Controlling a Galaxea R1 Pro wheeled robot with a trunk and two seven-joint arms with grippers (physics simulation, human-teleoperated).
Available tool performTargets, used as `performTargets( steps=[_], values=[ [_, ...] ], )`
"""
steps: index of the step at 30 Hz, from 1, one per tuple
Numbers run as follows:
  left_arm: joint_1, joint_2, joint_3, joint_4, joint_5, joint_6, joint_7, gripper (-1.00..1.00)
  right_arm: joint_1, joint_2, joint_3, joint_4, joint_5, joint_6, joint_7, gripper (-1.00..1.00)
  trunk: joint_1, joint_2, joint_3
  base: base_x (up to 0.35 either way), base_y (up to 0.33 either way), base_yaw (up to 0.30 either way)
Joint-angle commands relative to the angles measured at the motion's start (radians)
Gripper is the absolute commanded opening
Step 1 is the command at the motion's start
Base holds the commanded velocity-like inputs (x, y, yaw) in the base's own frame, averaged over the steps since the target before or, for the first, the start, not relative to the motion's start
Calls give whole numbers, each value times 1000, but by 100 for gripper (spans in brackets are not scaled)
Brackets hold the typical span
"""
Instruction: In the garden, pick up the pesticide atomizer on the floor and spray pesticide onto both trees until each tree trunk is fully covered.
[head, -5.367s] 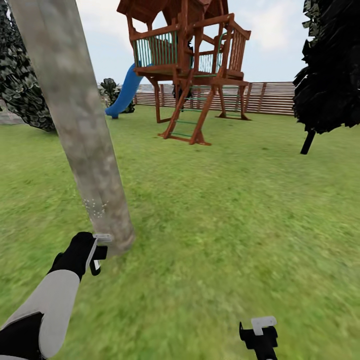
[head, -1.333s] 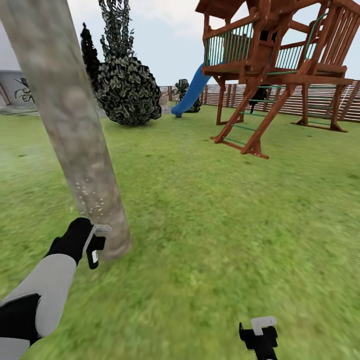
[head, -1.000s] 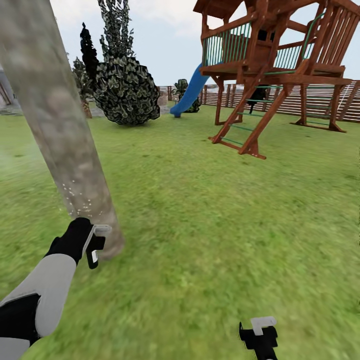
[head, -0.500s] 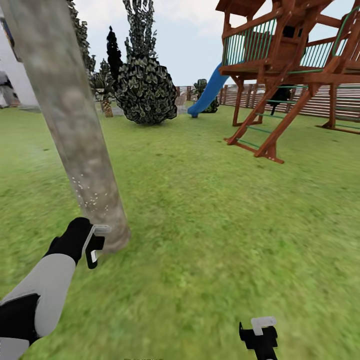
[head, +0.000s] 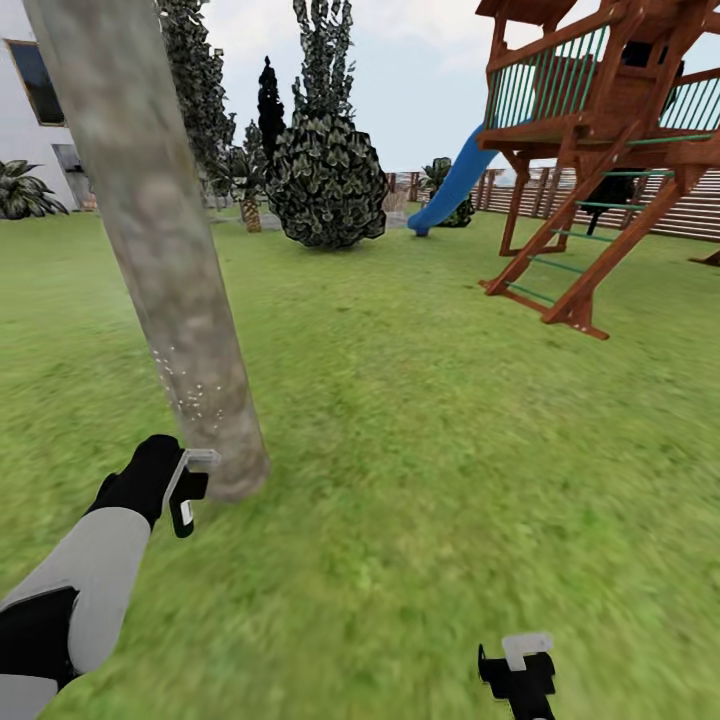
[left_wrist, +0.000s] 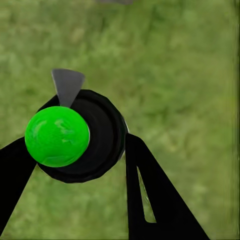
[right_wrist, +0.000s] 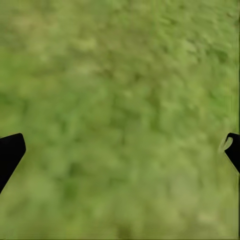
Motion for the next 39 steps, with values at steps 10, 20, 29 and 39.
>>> performTargets(
  steps=[10, 20, 29, 39],
  values=[
    [-2, -5, 1, -49, -12, 7, -13, -100, -1, 0, -7, 2, 11, -3, -4, 100, 0, 0, -1, 162, -133, 133],
    [-10, -9, 2, -98, -12, 16, -13, -100, -1, 0, -7, 2, 11, -3, -4, 100, 0, 0, -1, 127, -112, 117],
    [-13, -9, 1, -98, -12, 17, -12, -100, -1, 0, -7, 2, 11, -3, -4, 100, 0, 0, -1, 152, -241, 0],
    [-13, -9, 3, -98, -12, 17, -11, -100, -1, 0, -7, 2, 12, -3, -4, 100, 0, 0, -1, 12, -273, 196]
  ],
)
